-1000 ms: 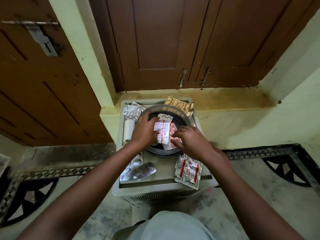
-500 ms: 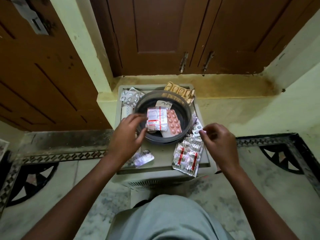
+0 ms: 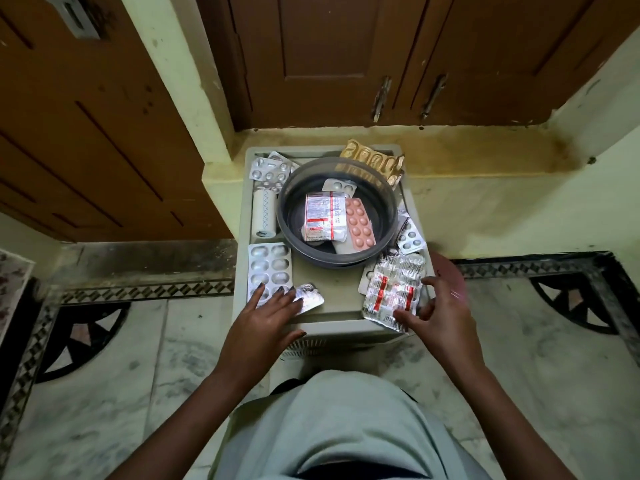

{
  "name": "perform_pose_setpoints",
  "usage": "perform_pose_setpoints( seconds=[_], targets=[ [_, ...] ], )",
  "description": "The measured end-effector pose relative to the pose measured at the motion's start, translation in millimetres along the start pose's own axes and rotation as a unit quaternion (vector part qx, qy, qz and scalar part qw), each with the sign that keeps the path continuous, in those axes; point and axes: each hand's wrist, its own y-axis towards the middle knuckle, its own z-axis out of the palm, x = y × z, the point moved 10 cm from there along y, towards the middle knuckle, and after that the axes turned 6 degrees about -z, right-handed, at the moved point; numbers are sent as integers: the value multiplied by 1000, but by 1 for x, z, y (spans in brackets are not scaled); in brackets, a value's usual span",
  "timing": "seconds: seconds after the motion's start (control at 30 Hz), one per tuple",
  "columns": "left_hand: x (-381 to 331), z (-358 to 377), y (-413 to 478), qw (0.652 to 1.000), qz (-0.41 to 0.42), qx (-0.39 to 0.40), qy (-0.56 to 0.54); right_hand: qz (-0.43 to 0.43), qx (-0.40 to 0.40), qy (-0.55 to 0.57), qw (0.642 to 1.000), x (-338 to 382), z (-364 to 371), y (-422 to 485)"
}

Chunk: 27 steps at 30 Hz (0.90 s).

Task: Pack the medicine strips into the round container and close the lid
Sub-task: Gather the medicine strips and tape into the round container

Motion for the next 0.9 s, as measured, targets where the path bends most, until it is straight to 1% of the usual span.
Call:
perform_pose_setpoints(
  seconds=[0.13, 0.23, 0.33, 0.43, 0.47, 0.53, 0.6, 0.67, 0.73, 0.77, 0.8, 0.83, 0.9],
  targets=[
    [-7, -6, -2, 999, 23, -36, -29, 16, 3, 30, 999, -10, 2, 0],
    [-10, -16, -1, 997, 27, -61, -47, 34, 6, 28, 999, -14, 3, 0],
    [-13, -37, 2, 990, 18, -100, -102, 49, -11, 17, 999, -8, 0, -1],
    [-13, -64, 10, 973, -8, -142, -183, 37, -19, -35, 999, 6, 1, 2],
    [-13, -74, 15, 964, -20, -155, -214, 41, -15, -37, 998, 6, 2, 4],
    [-13, -96, 26, 944, -37, -184, -271, 66, -1, -6, 998, -2, 4, 7],
    [-13, -114, 41, 925, -54, -200, -318, 102, 18, 68, 992, -13, 7, 7],
    [-9, -121, 64, 920, -84, -190, -332, 137, 47, 187, 972, -21, 11, 3],
    [-1, -112, 90, 925, -130, -146, -327, 171, 81, 332, 924, -23, 15, -2],
    [2, -103, 102, 928, -152, -114, -321, 184, 99, 377, 902, -22, 16, -5],
    [4, -94, 112, 931, -169, -83, -312, 193, 118, 396, 890, -21, 14, -8],
    [5, -85, 121, 936, -178, -56, -299, 194, 141, 394, 887, -19, 10, -9],
    [4, -71, 135, 949, -181, -19, -256, 180, 187, 371, 891, -13, 0, -11]
  ],
)
